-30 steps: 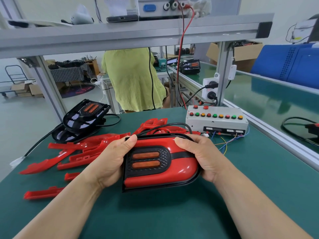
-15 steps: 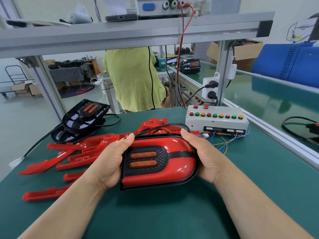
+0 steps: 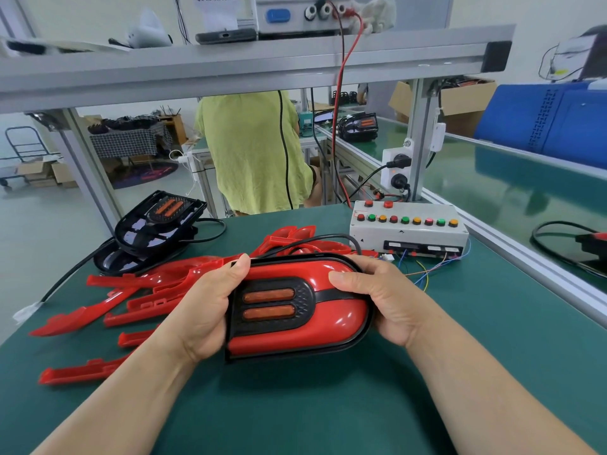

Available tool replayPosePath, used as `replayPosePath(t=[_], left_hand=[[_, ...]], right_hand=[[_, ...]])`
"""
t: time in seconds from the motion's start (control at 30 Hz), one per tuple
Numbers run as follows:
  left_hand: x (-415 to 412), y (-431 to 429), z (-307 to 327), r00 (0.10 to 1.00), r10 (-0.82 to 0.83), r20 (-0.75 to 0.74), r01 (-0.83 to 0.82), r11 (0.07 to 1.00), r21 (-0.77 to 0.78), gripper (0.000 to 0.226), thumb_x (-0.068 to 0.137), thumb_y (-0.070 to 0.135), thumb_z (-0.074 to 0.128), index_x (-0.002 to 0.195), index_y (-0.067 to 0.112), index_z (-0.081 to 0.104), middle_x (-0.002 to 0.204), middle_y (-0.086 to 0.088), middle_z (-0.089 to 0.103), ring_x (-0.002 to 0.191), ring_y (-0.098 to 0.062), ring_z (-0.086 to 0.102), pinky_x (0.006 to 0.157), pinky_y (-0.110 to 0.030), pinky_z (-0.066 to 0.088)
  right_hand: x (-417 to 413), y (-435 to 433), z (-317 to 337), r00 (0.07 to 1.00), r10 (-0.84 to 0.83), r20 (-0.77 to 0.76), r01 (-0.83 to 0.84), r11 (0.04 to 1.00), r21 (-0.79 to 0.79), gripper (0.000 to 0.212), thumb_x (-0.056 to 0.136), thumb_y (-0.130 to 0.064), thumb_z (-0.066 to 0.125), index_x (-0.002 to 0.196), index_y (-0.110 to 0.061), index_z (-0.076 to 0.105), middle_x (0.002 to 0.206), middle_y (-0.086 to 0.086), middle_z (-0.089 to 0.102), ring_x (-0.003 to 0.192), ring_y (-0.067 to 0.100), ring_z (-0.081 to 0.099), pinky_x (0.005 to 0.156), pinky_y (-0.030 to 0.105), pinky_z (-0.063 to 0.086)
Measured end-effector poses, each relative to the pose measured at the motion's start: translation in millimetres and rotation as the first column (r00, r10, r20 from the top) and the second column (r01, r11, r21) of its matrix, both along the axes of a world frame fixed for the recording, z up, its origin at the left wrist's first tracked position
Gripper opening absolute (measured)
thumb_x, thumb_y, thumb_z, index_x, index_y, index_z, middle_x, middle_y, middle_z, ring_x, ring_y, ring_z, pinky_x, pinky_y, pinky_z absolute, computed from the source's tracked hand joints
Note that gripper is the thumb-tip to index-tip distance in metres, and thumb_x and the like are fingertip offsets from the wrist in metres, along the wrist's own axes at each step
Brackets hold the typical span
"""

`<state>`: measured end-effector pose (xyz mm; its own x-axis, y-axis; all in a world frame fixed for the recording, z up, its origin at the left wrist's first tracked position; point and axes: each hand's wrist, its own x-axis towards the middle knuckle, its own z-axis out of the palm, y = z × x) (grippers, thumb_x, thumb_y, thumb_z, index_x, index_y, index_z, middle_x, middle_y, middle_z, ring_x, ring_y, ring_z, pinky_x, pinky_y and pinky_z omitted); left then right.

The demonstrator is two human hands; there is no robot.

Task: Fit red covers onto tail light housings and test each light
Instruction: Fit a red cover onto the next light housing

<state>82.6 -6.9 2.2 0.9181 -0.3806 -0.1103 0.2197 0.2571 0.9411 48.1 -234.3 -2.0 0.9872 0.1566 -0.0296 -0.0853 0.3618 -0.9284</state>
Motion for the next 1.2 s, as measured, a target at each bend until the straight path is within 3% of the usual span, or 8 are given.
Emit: replayPosePath(t=[0.17, 0.27, 0.43, 0.53, 0.63, 0.8, 1.0, 1.2], left_hand=[[0, 4, 7, 0.998, -0.057, -0.032, 0.056, 0.998, -0.028, 0.05, 0.093, 0.042, 0.048, 0.116, 0.004, 0.071, 0.12, -0.028, 0.066, 0.106, -0.043, 0.067, 0.077, -0.047, 0.059], [0, 4, 8, 0.994, -0.072, -0.08, 0.068, 0.996, -0.052, 0.049, 0.092, 0.039, 0.048, 0.117, 0.003, 0.071, 0.122, -0.028, 0.065, 0.108, -0.042, 0.066, 0.078, -0.046, 0.059], [-2, 4, 11, 0.987, -0.12, -0.111, 0.118, 0.993, -0.029, 0.046, 0.09, 0.036, 0.05, 0.112, 0.004, 0.073, 0.117, -0.027, 0.067, 0.102, -0.04, 0.069, 0.074, -0.043, 0.06], [-6, 1, 11, 0.981, -0.159, -0.112, 0.164, 0.986, 0.034, 0.045, 0.091, 0.035, 0.05, 0.111, 0.003, 0.073, 0.115, -0.028, 0.068, 0.099, -0.039, 0.07, 0.073, -0.042, 0.06], [-10, -6, 8, 0.97, -0.222, -0.1, 0.226, 0.973, 0.036, 0.043, 0.097, 0.031, 0.047, 0.118, 0.002, 0.069, 0.121, -0.03, 0.064, 0.107, -0.043, 0.066, 0.079, -0.048, 0.058], [-15, -11, 4, 0.955, -0.282, -0.094, 0.285, 0.959, 0.012, 0.041, 0.095, 0.026, 0.05, 0.123, -0.001, 0.063, 0.124, -0.033, 0.061, 0.108, -0.047, 0.065, 0.079, -0.052, 0.057], [-14, -12, 3, 0.992, -0.096, 0.077, 0.072, 0.962, 0.263, 0.019, 0.091, 0.02, 0.061, 0.102, 0.008, 0.07, 0.098, -0.021, 0.07, 0.083, -0.03, 0.069, 0.071, -0.041, 0.059], [-5, -10, -6, 0.867, -0.025, 0.498, -0.304, 0.765, 0.568, 0.005, 0.088, 0.024, 0.072, 0.088, 0.029, 0.072, 0.086, 0.013, 0.071, 0.079, 0.002, 0.064, 0.079, -0.018, 0.045]], right_hand=[[0, 2, 0, 0.999, 0.04, -0.006, -0.039, 0.996, 0.077, 0.036, 0.079, -0.026, 0.07, 0.11, -0.008, 0.074, 0.112, 0.02, 0.072, 0.09, 0.028, 0.072, 0.08, 0.041, 0.061], [1, -1, 5, 0.999, 0.041, -0.032, -0.038, 0.994, 0.104, 0.04, 0.084, -0.049, 0.058, 0.105, -0.022, 0.078, 0.107, 0.008, 0.075, 0.093, 0.022, 0.073, 0.075, 0.036, 0.061], [8, -11, 6, 0.99, -0.139, -0.023, 0.14, 0.988, 0.069, 0.04, 0.102, -0.046, 0.047, 0.128, -0.019, 0.059, 0.108, 0.011, 0.066, 0.088, 0.024, 0.066, 0.081, 0.04, 0.057], [11, -15, 8, 0.933, -0.36, 0.001, 0.359, 0.93, 0.078, 0.017, 0.104, -0.025, 0.046, 0.121, -0.024, 0.048, 0.094, 0.012, 0.055, 0.067, 0.013, 0.056, 0.062, 0.028, 0.05], [12, -19, 5, 0.881, -0.472, 0.013, 0.469, 0.871, -0.147, 0.023, 0.102, -0.017, 0.047, 0.097, -0.003, 0.065, 0.077, 0.011, 0.07, 0.055, 0.009, 0.059, 0.049, 0.018, 0.048], [12, -24, 3, 0.874, -0.483, 0.054, 0.482, 0.846, -0.228, 0.035, 0.098, -0.019, 0.056, 0.064, -0.013, 0.062, 0.059, -0.001, 0.064, 0.045, 0.006, 0.05, 0.045, 0.018, 0.038], [11, -25, 1, 0.891, -0.451, 0.06, 0.45, 0.853, -0.265, 0.036, 0.097, -0.014, 0.056, 0.063, -0.019, 0.065, 0.058, -0.002, 0.06, 0.044, 0.007, 0.047, 0.041, 0.017, 0.036], [14, -21, -3, 0.873, -0.479, 0.093, 0.482, 0.815, -0.321, 0.032, 0.098, -0.01, 0.053, 0.071, -0.014, 0.069, 0.061, 0.0, 0.066, 0.05, 0.007, 0.06, 0.046, 0.018, 0.048]])
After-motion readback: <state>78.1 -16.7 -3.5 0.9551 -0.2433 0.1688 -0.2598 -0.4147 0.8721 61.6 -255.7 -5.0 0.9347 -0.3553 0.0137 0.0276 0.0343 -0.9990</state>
